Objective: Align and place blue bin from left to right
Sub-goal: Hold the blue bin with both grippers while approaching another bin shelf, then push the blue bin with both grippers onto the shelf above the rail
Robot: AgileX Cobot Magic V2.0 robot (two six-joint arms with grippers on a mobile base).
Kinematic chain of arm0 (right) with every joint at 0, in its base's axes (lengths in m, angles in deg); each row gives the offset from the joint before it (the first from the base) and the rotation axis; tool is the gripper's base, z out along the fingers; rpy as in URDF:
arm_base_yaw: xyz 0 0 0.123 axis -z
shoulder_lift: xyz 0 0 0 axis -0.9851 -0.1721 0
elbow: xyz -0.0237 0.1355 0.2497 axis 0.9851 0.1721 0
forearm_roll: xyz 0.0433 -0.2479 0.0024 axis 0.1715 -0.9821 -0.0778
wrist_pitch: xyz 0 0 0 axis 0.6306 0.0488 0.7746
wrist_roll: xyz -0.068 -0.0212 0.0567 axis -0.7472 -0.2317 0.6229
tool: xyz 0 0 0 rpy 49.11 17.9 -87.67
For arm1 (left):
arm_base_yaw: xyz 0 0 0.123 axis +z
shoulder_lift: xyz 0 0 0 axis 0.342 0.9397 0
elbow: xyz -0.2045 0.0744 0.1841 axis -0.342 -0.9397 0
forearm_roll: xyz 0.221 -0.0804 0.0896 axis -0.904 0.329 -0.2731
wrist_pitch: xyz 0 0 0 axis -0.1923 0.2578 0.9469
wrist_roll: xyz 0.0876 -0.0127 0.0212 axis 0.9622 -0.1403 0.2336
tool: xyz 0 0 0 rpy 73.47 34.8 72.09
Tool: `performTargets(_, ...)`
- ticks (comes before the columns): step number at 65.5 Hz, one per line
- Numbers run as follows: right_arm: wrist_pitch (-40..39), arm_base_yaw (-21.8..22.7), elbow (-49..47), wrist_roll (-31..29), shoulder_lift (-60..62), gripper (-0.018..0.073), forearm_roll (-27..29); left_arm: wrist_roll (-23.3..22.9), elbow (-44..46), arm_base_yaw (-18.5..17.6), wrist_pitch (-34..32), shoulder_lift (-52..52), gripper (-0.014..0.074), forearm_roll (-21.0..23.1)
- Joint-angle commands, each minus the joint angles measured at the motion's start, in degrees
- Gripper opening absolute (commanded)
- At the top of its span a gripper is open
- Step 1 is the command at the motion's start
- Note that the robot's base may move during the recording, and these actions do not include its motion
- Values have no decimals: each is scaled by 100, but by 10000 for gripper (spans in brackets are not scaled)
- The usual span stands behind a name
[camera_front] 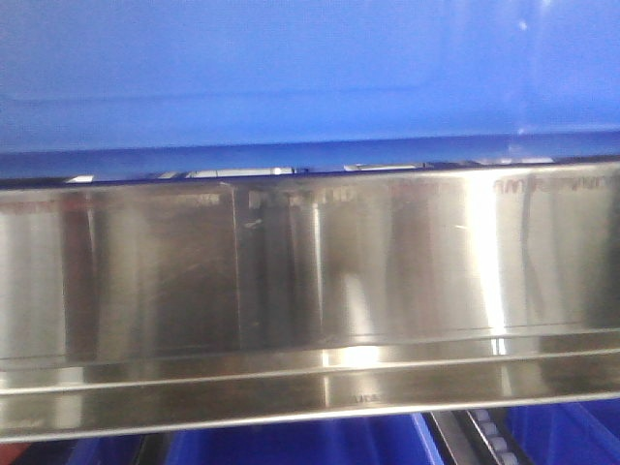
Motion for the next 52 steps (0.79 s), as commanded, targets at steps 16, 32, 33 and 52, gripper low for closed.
performTargets(16,-894,-54,-67,-7,54,-78,-10,4,72,-64,-741,-30,-111,12)
performTargets(32,-904,-54,-67,-7,54,-78,-10,4,72,-64,-806,-30,-111,12)
performTargets(33,-918,-54,-67,-7,54,-78,-10,4,72,-64,-830,-30,-111,12)
performTargets(52,-1196,470,-90,-7,5,-78,49,15,293,219,-938,124,-111,854)
